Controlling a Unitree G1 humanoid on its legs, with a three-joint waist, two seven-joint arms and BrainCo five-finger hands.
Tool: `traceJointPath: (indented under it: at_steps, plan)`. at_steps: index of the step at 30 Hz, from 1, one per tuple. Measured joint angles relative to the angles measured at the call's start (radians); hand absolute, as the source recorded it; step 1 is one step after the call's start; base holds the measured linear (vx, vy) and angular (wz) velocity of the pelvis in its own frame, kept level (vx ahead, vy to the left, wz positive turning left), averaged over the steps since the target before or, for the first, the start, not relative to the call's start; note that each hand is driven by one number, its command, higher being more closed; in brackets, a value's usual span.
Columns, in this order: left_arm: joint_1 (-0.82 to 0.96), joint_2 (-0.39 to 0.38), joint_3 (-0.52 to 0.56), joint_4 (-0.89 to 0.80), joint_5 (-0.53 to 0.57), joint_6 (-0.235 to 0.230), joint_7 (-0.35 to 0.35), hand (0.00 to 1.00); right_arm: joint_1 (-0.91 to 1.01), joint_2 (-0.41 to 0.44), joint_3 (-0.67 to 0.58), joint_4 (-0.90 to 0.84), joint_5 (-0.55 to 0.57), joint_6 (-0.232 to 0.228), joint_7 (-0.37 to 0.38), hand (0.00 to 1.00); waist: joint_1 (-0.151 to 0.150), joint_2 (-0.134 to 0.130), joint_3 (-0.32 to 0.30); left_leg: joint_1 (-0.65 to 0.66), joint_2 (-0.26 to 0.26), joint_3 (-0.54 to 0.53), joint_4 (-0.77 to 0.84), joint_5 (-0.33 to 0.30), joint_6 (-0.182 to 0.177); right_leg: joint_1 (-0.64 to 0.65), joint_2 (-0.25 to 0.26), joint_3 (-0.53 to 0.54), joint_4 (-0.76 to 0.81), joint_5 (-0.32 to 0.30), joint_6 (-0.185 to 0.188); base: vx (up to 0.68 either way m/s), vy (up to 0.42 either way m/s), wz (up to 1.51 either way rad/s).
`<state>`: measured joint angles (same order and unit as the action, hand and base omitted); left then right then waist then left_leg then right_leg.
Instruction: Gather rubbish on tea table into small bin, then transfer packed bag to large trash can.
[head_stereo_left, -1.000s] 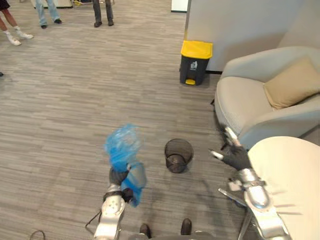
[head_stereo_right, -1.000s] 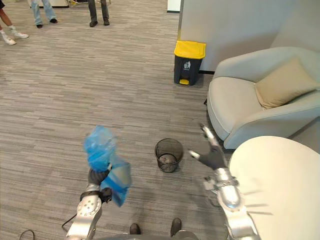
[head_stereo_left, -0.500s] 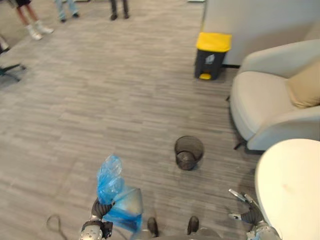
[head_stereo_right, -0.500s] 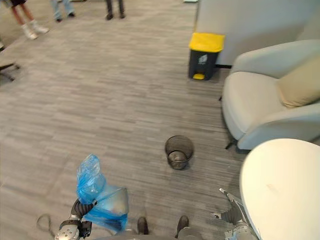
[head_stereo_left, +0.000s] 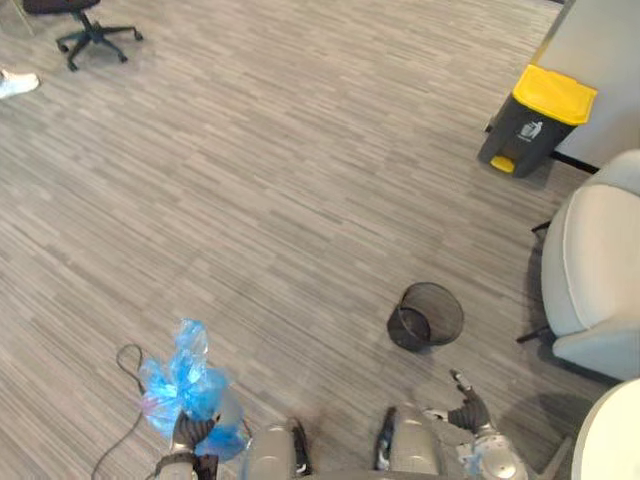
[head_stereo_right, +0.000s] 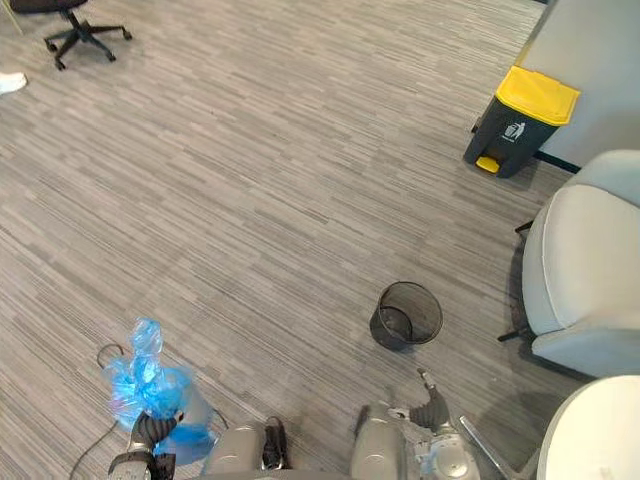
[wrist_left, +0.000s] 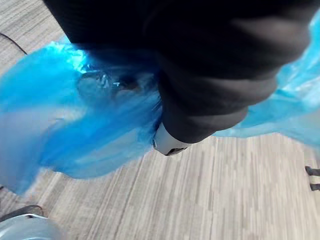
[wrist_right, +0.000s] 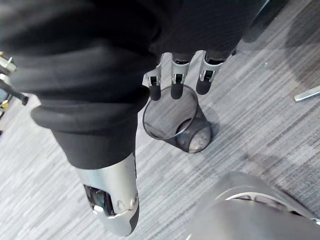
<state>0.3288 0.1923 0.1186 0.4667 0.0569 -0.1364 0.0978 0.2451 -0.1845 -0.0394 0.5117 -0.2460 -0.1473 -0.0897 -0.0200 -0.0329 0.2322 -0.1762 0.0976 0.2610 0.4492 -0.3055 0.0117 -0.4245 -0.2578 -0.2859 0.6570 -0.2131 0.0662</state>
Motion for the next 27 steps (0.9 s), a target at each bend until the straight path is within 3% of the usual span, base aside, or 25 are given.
traceJointPath:
  at_steps: [1,3,4,5,6,7,8,9,10,11,13,15,16,17,18,19,20,22,24,25,27]
  plan:
    - [-0.045,0.005,0.000,0.011,-0.006,0.000,0.005,1.00,-0.017,-0.001,-0.004,0.004,0.000,0.001,-0.005,0.00,-0.015,-0.007,0.010,0.033,-0.019,-0.015,-0.023,-0.017,-0.015,-0.024,0.001,-0.069,-0.165,0.047,0.010,0.31,-0.053,0.41]
    - [-0.061,0.007,0.001,0.020,-0.006,0.000,0.012,1.00,-0.021,-0.002,-0.005,0.013,0.000,0.003,-0.005,0.00,-0.021,-0.007,0.009,0.059,-0.029,-0.027,-0.033,-0.028,-0.037,-0.022,0.013,-0.081,-0.245,0.075,-0.004,0.40,-0.094,0.43]
    - [-0.084,0.007,-0.006,0.023,-0.006,0.000,0.013,1.00,-0.011,-0.003,-0.017,0.013,0.000,0.005,-0.003,0.00,-0.029,-0.004,0.008,0.091,-0.035,-0.047,-0.034,-0.063,-0.068,-0.033,0.014,-0.061,-0.203,0.114,-0.055,0.59,-0.196,0.58]
    - [-0.086,-0.007,-0.011,0.024,-0.006,0.000,0.012,1.00,0.010,-0.008,-0.033,0.012,0.000,0.008,-0.002,0.00,-0.043,0.015,-0.004,0.125,-0.021,-0.065,-0.052,-0.085,-0.096,-0.025,0.022,-0.066,-0.156,0.132,-0.080,0.67,-0.209,0.49]
    - [-0.068,-0.028,-0.006,0.024,-0.006,0.000,0.013,1.00,0.012,-0.021,-0.031,0.010,0.000,0.013,-0.002,0.00,-0.040,0.039,-0.019,0.159,0.015,-0.061,-0.025,-0.072,-0.132,0.013,0.055,-0.080,-0.150,0.115,-0.090,0.53,-0.154,0.22]
    - [-0.065,-0.038,-0.007,0.021,-0.006,-0.001,0.012,1.00,0.010,-0.026,-0.033,0.005,0.000,0.015,-0.002,0.00,-0.040,0.061,-0.018,0.137,0.049,-0.063,0.048,-0.063,-0.145,0.036,0.083,-0.091,-0.151,0.100,-0.099,0.73,-0.218,-0.26]
    - [-0.067,-0.055,-0.006,0.016,-0.006,0.000,0.010,1.00,0.007,-0.030,-0.031,-0.029,0.000,0.020,-0.001,0.00,-0.029,0.085,-0.009,0.056,0.123,-0.065,0.296,0.023,-0.157,0.084,0.140,-0.091,-0.166,0.068,-0.132,0.70,-0.231,-0.49]
    - [-0.063,-0.069,-0.001,0.017,-0.006,0.002,0.010,1.00,0.007,-0.032,-0.032,-0.057,0.000,0.019,0.000,0.00,-0.023,0.092,-0.008,-0.004,0.161,-0.070,0.430,0.135,-0.113,0.122,0.167,-0.077,-0.194,0.059,-0.141,0.68,-0.213,-0.86]
    - [-0.064,-0.079,-0.004,0.015,-0.006,0.003,0.009,1.00,0.005,-0.031,-0.031,-0.086,0.001,0.016,-0.004,0.00,-0.007,0.082,-0.002,-0.053,0.189,-0.073,0.551,0.165,-0.096,0.177,0.195,-0.047,-0.239,0.053,-0.149,0.64,-0.137,-1.07]
    - [-0.077,-0.086,-0.008,0.010,-0.006,0.003,0.008,1.00,0.002,-0.030,-0.034,-0.115,0.002,0.016,-0.015,0.00,0.010,0.062,0.011,-0.102,0.185,-0.065,0.626,0.104,-0.089,0.255,0.213,-0.001,-0.297,0.052,-0.151,0.62,-0.110,-1.06]
    - [-0.086,-0.084,-0.007,-0.016,-0.006,0.000,0.002,1.00,0.002,-0.026,-0.039,-0.132,0.005,0.016,-0.021,0.00,0.016,0.028,0.025,-0.157,0.149,-0.065,0.590,0.067,-0.060,0.355,0.221,0.054,-0.381,0.052,-0.152,0.65,-0.082,-0.94]
    - [-0.086,-0.082,-0.007,-0.048,-0.005,-0.006,-0.007,1.00,-0.001,-0.022,-0.055,-0.133,0.008,0.015,-0.025,0.00,0.052,0.009,0.025,-0.243,0.083,-0.109,0.359,0.059,-0.047,0.438,0.230,0.158,-0.471,0.051,-0.151,0.60,0.046,-1.29]
    - [-0.088,-0.082,-0.007,-0.047,-0.005,-0.006,-0.008,1.00,-0.002,-0.020,-0.061,-0.132,0.008,0.014,-0.025,0.00,0.064,0.010,0.024,-0.258,0.060,-0.138,0.276,0.064,-0.055,0.449,0.231,0.185,-0.481,0.047,-0.143,0.52,0.162,-1.54]
    - [-0.090,-0.084,-0.003,-0.047,-0.004,-0.005,-0.008,1.00,-0.006,-0.020,-0.071,-0.119,0.008,0.014,-0.026,0.00,0.080,0.017,0.020,-0.253,0.034,-0.209,0.057,0.111,-0.097,0.474,0.236,0.243,-0.484,0.016,-0.100,0.54,0.260,-1.65]
    - [-0.062,-0.095,-0.006,-0.050,-0.004,-0.005,-0.008,1.00,0.010,-0.034,-0.071,-0.116,0.006,0.017,-0.026,0.00,0.089,0.054,-0.002,-0.232,0.054,-0.258,-0.097,0.229,-0.076,0.496,0.263,0.290,-0.473,-0.037,-0.059,0.55,0.315,-1.71]
    - [-0.050,-0.108,-0.012,-0.051,-0.004,-0.006,-0.008,1.00,0.016,-0.038,-0.071,-0.107,0.004,0.016,-0.025,0.00,0.093,0.066,-0.010,-0.231,0.067,-0.284,-0.079,0.309,-0.094,0.508,0.274,0.317,-0.447,-0.083,-0.034,0.51,0.334,-1.11]
    - [-0.066,-0.087,-0.015,-0.032,-0.001,0.000,-0.006,1.00,0.030,0.003,-0.068,-0.093,0.000,0.024,-0.025,0.00,0.073,0.008,-0.028,-0.225,0.033,-0.234,-0.004,0.210,-0.075,0.497,0.217,0.340,-0.375,-0.128,-0.022,0.50,0.279,-0.79]
    - [-0.067,-0.064,-0.034,-0.049,0.002,0.000,-0.005,1.00,0.053,0.036,-0.060,-0.103,0.000,0.021,-0.024,0.00,0.084,-0.051,-0.061,-0.154,0.013,-0.115,0.026,0.096,-0.058,0.403,0.145,0.375,-0.137,-0.125,0.029,0.59,0.278,-1.14]
    - [-0.065,-0.055,-0.050,-0.055,0.001,0.000,-0.005,1.00,0.051,0.038,-0.060,-0.108,-0.001,0.020,-0.024,0.00,0.083,-0.045,-0.057,-0.103,0.014,-0.077,0.025,0.068,-0.037,0.338,0.125,0.370,0.021,-0.070,0.126,0.39,0.210,-0.91]
    - [-0.064,-0.047,-0.078,-0.070,0.001,0.001,-0.004,1.00,0.044,0.045,-0.059,-0.103,-0.001,0.022,-0.023,0.00,0.068,-0.037,-0.053,-0.038,0.017,-0.042,0.020,0.018,-0.023,0.253,0.106,0.355,0.204,-0.039,0.193,0.41,0.185,-0.70]
    - [-0.063,-0.031,-0.084,-0.081,-0.001,0.001,-0.001,1.00,0.038,0.050,-0.045,-0.103,-0.001,0.025,-0.024,0.00,0.053,-0.031,-0.051,0.037,0.023,-0.008,-0.004,-0.023,-0.019,0.159,0.093,0.280,0.319,-0.059,0.126,0.43,0.137,-0.62]
